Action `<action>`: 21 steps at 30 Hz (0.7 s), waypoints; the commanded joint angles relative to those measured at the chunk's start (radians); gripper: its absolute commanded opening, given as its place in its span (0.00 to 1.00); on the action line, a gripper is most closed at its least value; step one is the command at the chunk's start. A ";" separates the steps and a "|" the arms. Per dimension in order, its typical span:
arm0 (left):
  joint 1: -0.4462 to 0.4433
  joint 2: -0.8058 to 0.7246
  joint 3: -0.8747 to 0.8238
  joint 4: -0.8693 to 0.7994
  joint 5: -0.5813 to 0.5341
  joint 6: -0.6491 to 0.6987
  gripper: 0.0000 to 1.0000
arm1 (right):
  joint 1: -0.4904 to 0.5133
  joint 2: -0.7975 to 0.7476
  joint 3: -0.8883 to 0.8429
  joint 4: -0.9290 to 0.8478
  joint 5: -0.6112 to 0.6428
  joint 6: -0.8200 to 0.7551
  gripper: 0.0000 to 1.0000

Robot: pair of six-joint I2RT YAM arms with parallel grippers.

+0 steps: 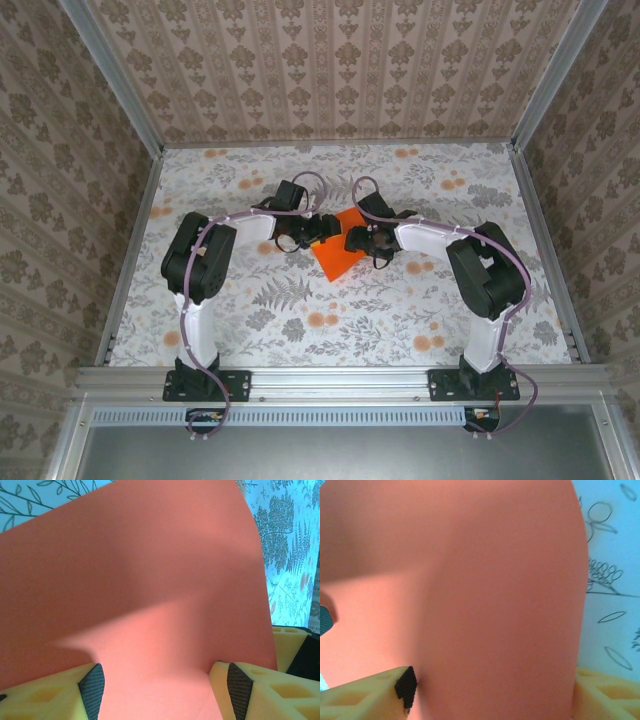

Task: Fold a paper plane with a square sheet of paper (fold left side to right side)
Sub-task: Pick up the square sheet of paper from the center of the table.

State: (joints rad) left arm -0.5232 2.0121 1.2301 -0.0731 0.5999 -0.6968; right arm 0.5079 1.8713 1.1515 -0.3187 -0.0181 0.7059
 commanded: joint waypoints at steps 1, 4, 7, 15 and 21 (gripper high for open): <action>-0.006 -0.012 -0.020 0.023 0.021 -0.013 0.68 | 0.009 0.020 0.019 0.006 -0.067 -0.011 0.65; -0.003 -0.031 -0.027 0.043 0.031 -0.012 0.69 | 0.003 0.010 0.012 0.020 -0.098 -0.011 0.55; 0.007 -0.062 -0.041 0.067 0.037 -0.009 0.70 | -0.010 -0.008 -0.014 0.062 -0.145 0.001 0.44; 0.061 -0.222 -0.138 0.122 0.068 0.005 0.74 | -0.072 -0.085 -0.163 0.342 -0.326 0.105 0.25; 0.154 -0.364 -0.267 0.240 0.115 -0.068 0.79 | -0.114 -0.147 -0.268 0.588 -0.439 0.190 0.21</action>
State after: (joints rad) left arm -0.3962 1.7023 1.0168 0.0818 0.6647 -0.7128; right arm 0.4084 1.7824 0.9199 0.0902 -0.3607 0.8276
